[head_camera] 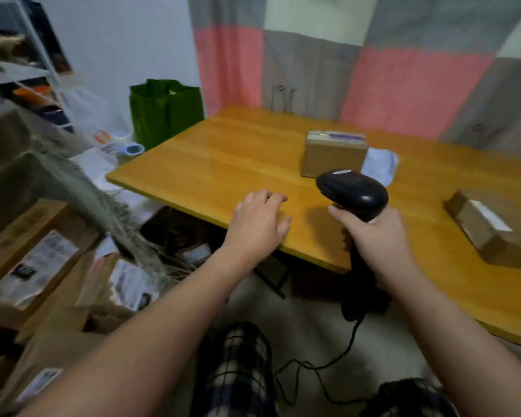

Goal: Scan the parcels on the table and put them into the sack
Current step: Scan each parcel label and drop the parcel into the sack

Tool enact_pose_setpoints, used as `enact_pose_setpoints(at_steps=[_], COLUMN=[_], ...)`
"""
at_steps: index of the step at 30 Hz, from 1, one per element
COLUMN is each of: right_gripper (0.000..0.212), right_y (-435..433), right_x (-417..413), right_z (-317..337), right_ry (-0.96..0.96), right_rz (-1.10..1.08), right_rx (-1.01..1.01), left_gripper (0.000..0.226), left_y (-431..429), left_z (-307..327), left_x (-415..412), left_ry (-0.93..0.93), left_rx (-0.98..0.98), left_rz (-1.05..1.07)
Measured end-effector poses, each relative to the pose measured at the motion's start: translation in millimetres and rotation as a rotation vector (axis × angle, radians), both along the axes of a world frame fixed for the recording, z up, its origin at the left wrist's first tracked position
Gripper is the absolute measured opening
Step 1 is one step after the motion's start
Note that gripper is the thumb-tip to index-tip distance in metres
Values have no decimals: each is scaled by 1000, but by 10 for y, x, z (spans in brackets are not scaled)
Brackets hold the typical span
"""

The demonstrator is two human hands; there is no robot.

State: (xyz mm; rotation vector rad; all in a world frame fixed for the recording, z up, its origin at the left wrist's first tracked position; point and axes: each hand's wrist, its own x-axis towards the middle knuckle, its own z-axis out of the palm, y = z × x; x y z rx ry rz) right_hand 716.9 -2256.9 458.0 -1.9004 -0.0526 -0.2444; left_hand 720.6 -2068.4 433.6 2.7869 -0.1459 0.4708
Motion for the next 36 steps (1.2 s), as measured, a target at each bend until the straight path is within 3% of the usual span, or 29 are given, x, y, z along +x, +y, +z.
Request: enact_pose_setpoints(at_steps=[9, 15, 21, 25, 28, 30, 36], right_gripper=[20, 19, 8, 9, 12, 19, 24], right_y=[-640, -722, -762, -678, -580, -522, -520], right_x=[489, 643, 745, 763, 749, 711, 587], right_z=[204, 176, 87, 78, 77, 70, 38], right_ry=[29, 132, 184, 177, 228, 253, 206], right_rz=[-151, -139, -92, -63, -18, 33, 87], right_rx=[75, 242, 545, 576, 612, 607, 559], left_gripper=[57, 57, 41, 45, 58, 52, 27], left_y=[-628, -575, -427, -392, -401, -437, -452], left_z=[312, 421, 107, -22, 24, 38, 61], left_x=[1363, 2011, 1379, 994, 1054, 1101, 945], left_ry=[-42, 198, 25, -129, 56, 203, 184], left_rx=[-58, 79, -192, -489, -609, -685, -1034], left_rz=[-50, -19, -174, -76, 19, -10, -50])
